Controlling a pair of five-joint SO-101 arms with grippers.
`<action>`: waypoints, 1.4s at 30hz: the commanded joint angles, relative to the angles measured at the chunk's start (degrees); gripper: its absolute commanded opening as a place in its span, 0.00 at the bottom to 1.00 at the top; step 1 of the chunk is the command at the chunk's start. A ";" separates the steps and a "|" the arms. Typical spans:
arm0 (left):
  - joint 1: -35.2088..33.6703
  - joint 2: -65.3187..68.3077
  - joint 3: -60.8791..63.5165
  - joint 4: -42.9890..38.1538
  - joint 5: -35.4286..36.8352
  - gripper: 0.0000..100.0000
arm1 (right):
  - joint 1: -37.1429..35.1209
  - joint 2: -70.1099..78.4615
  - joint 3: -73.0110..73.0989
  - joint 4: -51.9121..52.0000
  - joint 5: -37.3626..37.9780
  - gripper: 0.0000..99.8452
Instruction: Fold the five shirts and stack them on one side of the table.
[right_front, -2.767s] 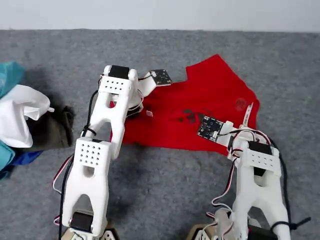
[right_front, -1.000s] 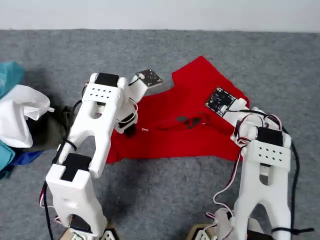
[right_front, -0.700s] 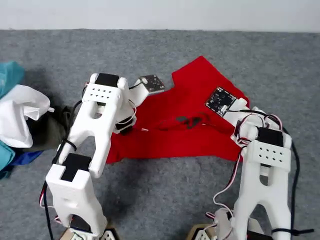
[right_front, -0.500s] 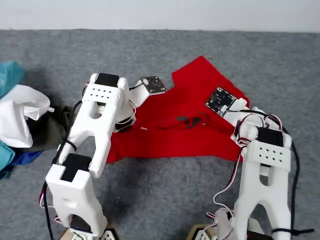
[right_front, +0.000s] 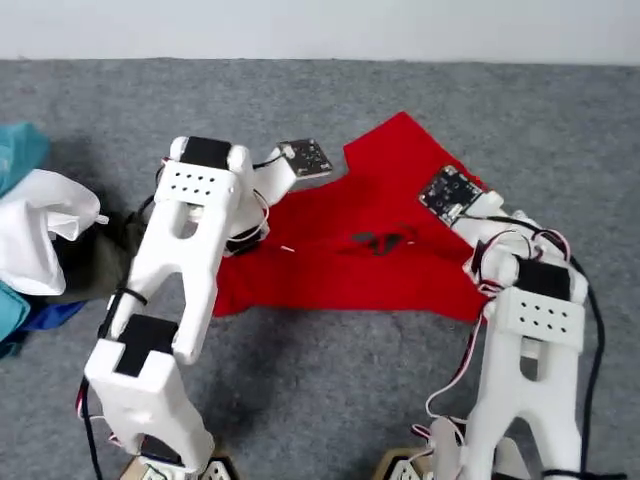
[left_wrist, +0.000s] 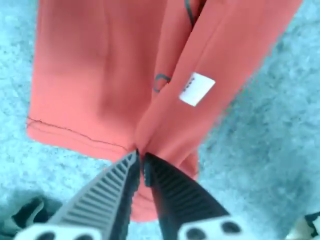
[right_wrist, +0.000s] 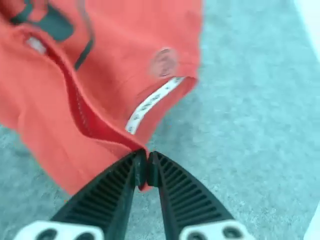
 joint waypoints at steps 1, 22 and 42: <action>-0.26 -4.04 -1.89 1.85 -0.35 0.01 | -1.36 -2.68 -0.53 -2.86 -3.43 0.01; -5.45 0.18 -2.15 -15.56 8.18 0.01 | -6.29 8.04 11.78 -50.24 -8.26 0.01; -4.75 -0.09 -1.80 -22.51 8.18 0.02 | -9.27 51.91 -45.71 -41.54 -8.53 0.08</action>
